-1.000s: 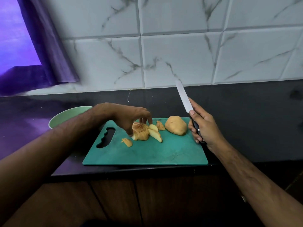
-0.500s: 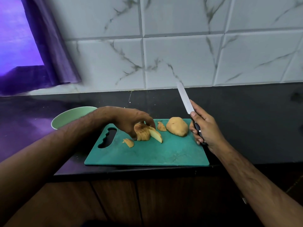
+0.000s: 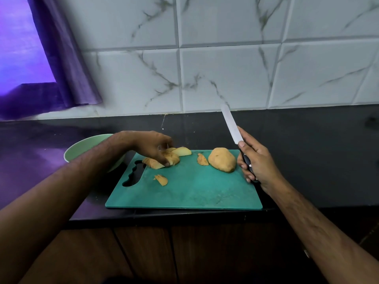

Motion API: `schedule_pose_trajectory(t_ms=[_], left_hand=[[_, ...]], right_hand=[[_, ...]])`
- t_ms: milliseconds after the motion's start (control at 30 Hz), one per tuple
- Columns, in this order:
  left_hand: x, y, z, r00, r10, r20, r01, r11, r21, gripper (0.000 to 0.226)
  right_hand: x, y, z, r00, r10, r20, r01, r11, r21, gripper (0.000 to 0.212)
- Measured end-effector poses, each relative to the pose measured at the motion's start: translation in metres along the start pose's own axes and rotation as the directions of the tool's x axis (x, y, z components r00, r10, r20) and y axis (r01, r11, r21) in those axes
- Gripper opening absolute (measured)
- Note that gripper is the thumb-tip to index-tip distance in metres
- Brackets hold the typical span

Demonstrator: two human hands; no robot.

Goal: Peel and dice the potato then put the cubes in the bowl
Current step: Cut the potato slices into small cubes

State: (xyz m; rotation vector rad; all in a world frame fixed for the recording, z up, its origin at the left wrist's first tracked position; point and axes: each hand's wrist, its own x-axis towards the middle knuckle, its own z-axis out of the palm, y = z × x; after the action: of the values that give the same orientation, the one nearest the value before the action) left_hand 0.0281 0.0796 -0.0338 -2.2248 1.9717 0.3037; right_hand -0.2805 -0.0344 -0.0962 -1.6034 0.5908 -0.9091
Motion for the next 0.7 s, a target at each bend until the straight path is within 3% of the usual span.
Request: schedule_pose_trajectory(t_ms=[233,433,500,567,633,700], left_hand=[[-0.003,0.0,0.008,0.992,0.06,-0.111,-0.058,0.998,0.018,0.069],[-0.002,0.009,0.002,0.997,0.045,-0.068,-0.044,0.999,0.023,0.081],[0.001,0.018,0.0,0.971,0.116,-0.208,-0.102,0.992,0.074,0.073],[0.005,0.031,0.001,0.906,0.267,-0.328,-0.23,0.962,0.146,0.049],[0.01,0.045,0.001,0.857,0.402,-0.324,-0.338,0.911,0.237,0.036],[0.015,0.06,0.003,0.854,0.441,-0.275,-0.34,0.874,0.346,0.034]], right_hand=[[0.0,0.0,0.0,1.0,-0.002,0.001,0.002,1.0,-0.012,0.047],[0.0,-0.001,0.001,1.0,0.0,0.004,0.0,1.0,-0.007,0.047],[0.0,0.0,0.001,1.0,0.001,0.007,-0.001,1.0,-0.006,0.047],[0.0,0.0,0.0,1.0,0.002,0.009,-0.002,1.0,-0.006,0.047],[-0.001,0.0,0.0,1.0,0.004,0.007,-0.004,1.0,-0.005,0.047],[-0.001,0.0,0.0,1.0,0.006,0.003,-0.006,1.0,-0.002,0.047]])
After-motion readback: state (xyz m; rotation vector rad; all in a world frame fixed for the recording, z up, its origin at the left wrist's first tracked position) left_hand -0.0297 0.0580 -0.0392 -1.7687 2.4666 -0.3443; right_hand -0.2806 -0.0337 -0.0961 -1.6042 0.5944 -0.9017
